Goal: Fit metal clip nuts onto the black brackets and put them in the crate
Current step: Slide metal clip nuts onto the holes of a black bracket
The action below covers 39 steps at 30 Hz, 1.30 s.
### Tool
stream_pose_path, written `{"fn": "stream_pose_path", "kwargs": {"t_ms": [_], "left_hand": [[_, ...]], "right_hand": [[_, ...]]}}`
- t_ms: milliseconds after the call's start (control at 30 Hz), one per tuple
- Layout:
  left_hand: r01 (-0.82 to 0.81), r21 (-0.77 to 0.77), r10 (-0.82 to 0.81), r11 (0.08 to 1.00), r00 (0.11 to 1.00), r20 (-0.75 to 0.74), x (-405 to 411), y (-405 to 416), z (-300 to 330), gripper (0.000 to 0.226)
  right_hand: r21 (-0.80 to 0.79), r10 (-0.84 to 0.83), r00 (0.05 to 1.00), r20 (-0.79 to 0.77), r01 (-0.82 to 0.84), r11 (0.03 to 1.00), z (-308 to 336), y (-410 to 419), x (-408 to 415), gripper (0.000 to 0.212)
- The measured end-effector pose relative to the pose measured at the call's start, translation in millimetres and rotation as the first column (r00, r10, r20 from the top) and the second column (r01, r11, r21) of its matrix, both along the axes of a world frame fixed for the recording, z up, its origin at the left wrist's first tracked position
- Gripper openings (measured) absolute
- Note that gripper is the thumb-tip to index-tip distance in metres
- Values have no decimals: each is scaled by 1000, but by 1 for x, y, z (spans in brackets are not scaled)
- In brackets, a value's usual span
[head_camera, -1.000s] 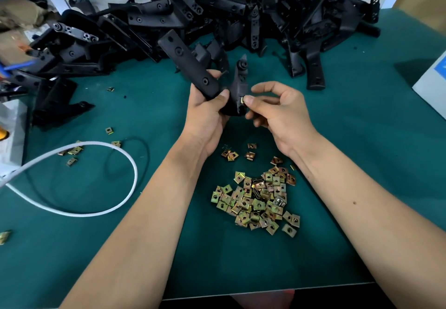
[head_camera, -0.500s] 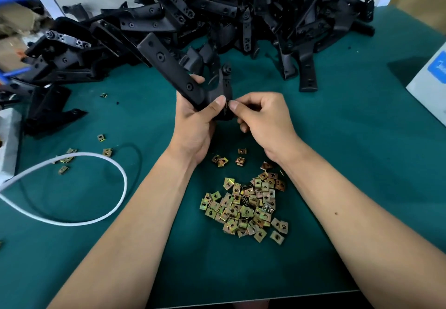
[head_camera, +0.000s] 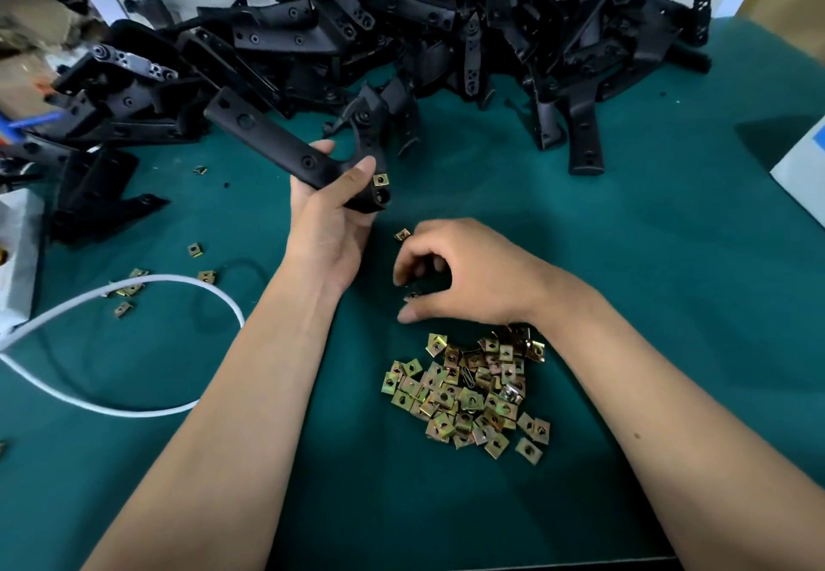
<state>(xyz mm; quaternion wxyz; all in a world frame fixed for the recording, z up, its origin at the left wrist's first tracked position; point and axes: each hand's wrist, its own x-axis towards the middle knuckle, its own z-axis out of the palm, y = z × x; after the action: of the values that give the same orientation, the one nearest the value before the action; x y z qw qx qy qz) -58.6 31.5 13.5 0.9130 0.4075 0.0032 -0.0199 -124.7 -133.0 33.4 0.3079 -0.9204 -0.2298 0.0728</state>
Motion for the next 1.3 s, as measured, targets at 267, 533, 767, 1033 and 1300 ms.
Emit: {"fn": "stream_pose_path", "kwargs": {"t_ms": [267, 533, 767, 1033, 1300], "left_hand": [[61, 38, -60, 997, 998, -35, -5, -7, 2, 30], [126, 156, -120, 980, 992, -48, -10, -4, 4, 35], [126, 193, -119, 973, 992, -48, -12, -5, 5, 32], [174, 175, -169, 969, 985, -45, -10, -4, 3, 18], [230, 226, -228, 947, 973, -37, -12, -6, 3, 18]], "right_hand": [[82, -99, 992, 73, 93, 992, -4, -4, 1, 13], [409, -357, 933, -30, 338, 848, -10, -19, 9, 21], [685, -284, 902, -326, 432, 586, -9, -21, 11, 27], [792, -284, 894, -346, 441, 423, -13, -24, 13, 31], [759, -464, 836, -293, 498, 419, -18, -19, 15, 21]]}}
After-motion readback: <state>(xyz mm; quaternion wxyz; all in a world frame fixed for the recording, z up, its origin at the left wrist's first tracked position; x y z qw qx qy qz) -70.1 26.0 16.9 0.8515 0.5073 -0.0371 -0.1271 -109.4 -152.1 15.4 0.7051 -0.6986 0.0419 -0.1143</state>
